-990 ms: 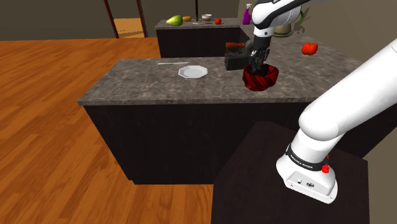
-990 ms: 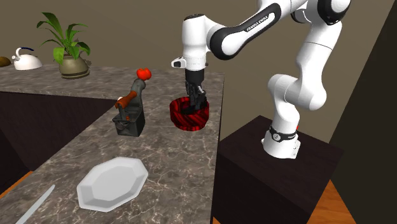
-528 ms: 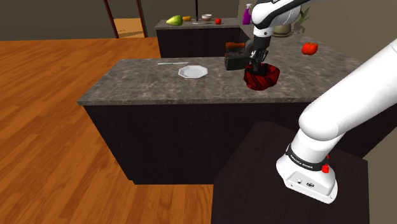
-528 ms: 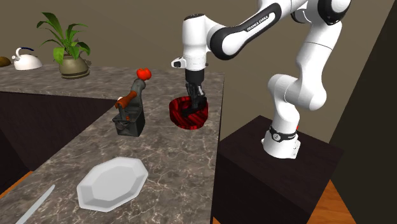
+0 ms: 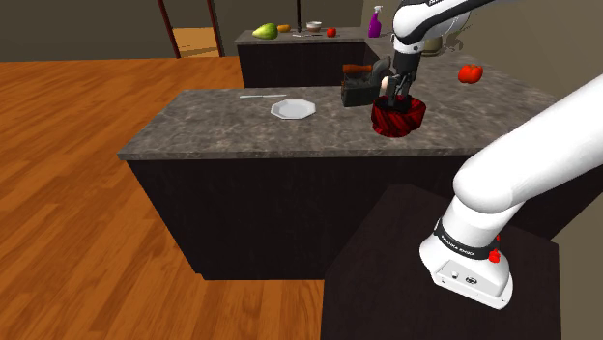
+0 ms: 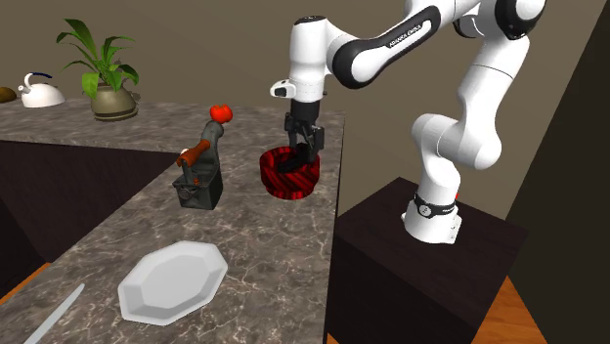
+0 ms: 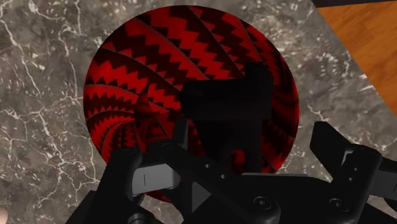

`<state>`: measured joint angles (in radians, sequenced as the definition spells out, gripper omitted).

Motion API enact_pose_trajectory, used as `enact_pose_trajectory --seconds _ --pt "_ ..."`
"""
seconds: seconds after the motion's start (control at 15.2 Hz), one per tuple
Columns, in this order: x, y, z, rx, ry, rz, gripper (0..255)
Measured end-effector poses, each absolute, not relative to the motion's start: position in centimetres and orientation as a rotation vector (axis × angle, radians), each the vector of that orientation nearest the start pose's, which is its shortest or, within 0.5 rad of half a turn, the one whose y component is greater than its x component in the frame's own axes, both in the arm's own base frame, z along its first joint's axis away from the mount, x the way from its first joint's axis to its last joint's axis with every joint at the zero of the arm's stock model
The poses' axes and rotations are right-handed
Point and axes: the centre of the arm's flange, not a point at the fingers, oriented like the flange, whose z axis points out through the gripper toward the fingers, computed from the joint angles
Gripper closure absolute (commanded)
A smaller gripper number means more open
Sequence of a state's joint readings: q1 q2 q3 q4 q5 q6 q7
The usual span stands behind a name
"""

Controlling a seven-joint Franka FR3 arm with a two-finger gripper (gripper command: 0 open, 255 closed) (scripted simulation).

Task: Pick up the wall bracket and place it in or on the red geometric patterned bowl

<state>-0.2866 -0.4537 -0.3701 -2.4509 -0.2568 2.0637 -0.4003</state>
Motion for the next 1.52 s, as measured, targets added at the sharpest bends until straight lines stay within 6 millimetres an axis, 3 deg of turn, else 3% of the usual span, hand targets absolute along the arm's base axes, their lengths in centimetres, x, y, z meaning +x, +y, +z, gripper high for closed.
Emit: enact_pose_trajectory --seconds 0.33,0.73,0.79,1.52 --pt "31.9 -27.2 43.1 -3.224 0.165 -0.013 0" --pt "31.9 -27.3 42.8 -3.225 0.164 -0.015 0" --pt "31.9 -27.3 42.8 -3.225 0.165 -0.015 255" --pt "32.6 -27.4 44.1 -3.253 0.158 -0.11 255"
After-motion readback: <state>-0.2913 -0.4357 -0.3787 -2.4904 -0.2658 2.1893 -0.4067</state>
